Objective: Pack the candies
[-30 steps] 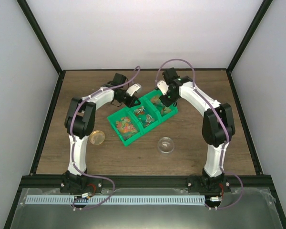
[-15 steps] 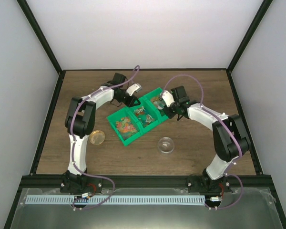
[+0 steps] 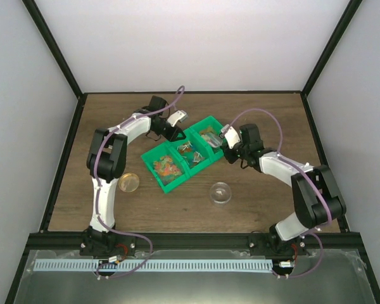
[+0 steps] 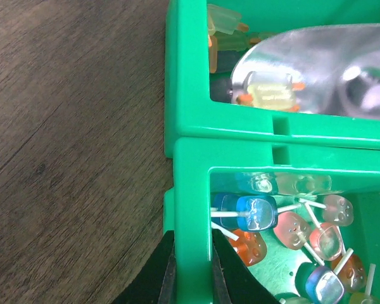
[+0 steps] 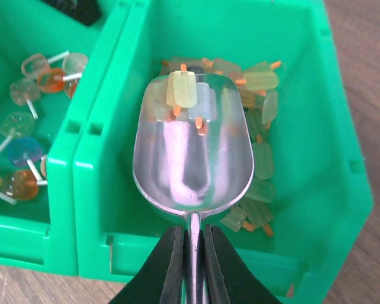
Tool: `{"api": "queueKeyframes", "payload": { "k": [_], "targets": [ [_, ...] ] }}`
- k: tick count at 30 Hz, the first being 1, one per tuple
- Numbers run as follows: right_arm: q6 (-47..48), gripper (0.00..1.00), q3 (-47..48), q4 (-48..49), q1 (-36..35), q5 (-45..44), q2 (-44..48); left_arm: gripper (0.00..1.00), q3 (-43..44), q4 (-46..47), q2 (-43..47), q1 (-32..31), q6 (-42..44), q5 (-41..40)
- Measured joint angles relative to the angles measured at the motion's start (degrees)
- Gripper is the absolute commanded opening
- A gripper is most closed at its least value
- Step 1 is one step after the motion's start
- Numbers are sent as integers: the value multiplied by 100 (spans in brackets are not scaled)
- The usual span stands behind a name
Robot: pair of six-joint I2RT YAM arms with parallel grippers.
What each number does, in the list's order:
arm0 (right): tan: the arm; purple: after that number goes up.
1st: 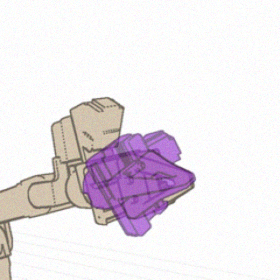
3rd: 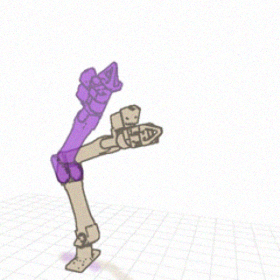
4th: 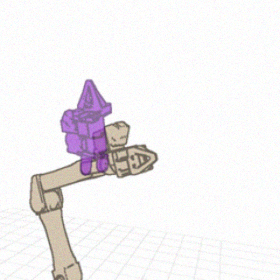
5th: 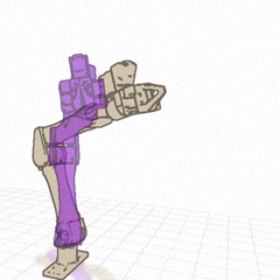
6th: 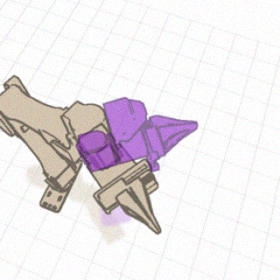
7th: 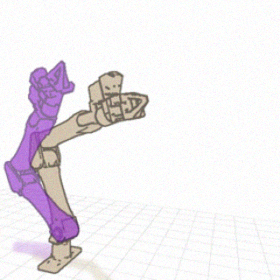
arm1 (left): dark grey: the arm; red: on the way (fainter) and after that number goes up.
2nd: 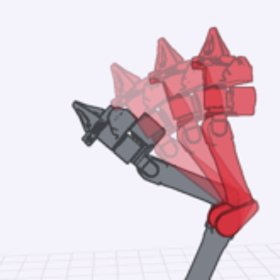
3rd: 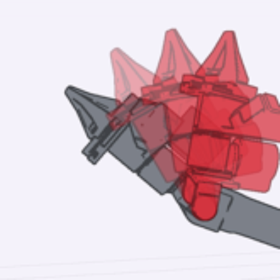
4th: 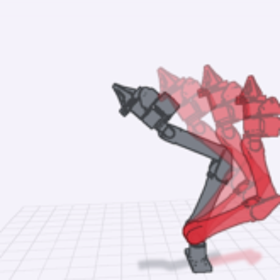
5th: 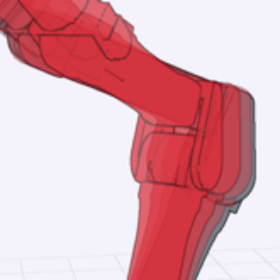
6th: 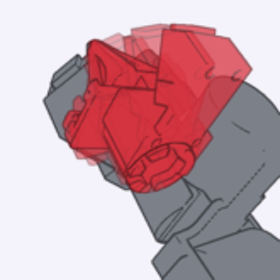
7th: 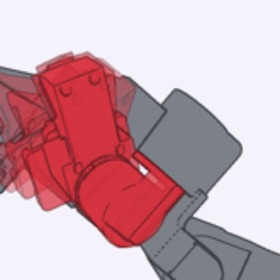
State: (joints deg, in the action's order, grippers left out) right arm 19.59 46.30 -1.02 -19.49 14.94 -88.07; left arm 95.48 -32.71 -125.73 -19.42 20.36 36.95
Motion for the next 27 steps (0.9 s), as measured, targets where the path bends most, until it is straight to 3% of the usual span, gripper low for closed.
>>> {"api": "queueKeyframes", "payload": {
  "k": [15,27],
  "targets": [
    [-341,1,-284,1032,337,319,170,4,-7,24,48,-2,411,-289],
    [-208,1,-909,1204,570,1150,992,6,-7,-4,66,0,544,-372]
  ]
}}
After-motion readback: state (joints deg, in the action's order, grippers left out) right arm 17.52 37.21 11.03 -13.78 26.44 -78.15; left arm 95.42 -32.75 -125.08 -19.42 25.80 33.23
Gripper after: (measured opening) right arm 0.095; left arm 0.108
